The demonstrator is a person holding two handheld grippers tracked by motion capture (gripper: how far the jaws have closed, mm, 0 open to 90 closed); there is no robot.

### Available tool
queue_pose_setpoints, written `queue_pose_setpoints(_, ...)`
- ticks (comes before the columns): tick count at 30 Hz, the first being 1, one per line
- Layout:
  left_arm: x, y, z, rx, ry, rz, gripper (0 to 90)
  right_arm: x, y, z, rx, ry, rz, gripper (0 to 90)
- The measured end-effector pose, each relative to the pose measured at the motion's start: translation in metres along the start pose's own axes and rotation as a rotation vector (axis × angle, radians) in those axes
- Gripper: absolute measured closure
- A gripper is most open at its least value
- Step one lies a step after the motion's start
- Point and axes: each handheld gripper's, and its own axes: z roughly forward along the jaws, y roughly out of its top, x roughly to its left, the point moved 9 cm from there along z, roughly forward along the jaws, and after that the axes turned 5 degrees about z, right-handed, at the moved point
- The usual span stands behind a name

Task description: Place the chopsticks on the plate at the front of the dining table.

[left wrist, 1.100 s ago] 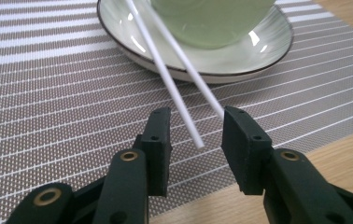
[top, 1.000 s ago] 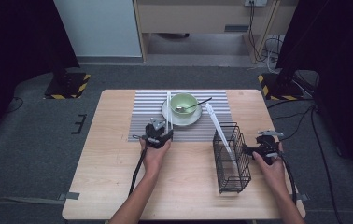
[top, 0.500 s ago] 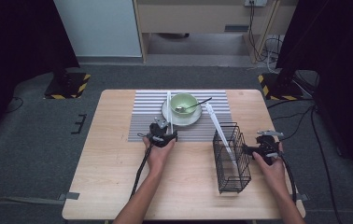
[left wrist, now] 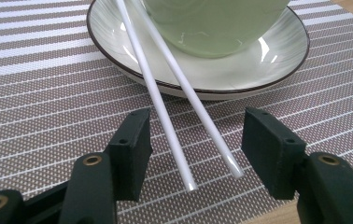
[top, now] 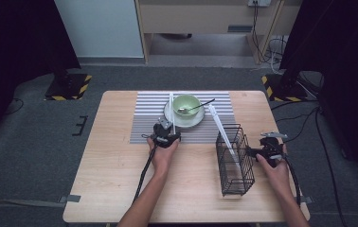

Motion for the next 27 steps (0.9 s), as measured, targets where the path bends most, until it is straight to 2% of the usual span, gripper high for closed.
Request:
queue_pose_setpoints(5,-0.0015,-0.0003,0.0004,0.001,-0.003,-0.004,47.4,0.0,0.0,0.0,0.0,0.0,0.0,2.7)
queue_pose_setpoints(14,-0.0002,0.0004,-0.0016,-0.005,0.009,0.006,64.9,-0.0001,0.0,0.0,0.0,0.0,-0.001,2.6)
queue_pose_setpoints(20,0.0036,0.001,-0.0037,-0.01,0.023,0.003,69.3,0.0,0.0,0.0,0.0,0.0,0.0,2.6)
queue_pose_setpoints(27,0.0041,-0.0001,-0.0032,-0.006,0.009,-0.01,68.8,0.0,0.0,0.0001,0.0,0.001,-0.001,2.6)
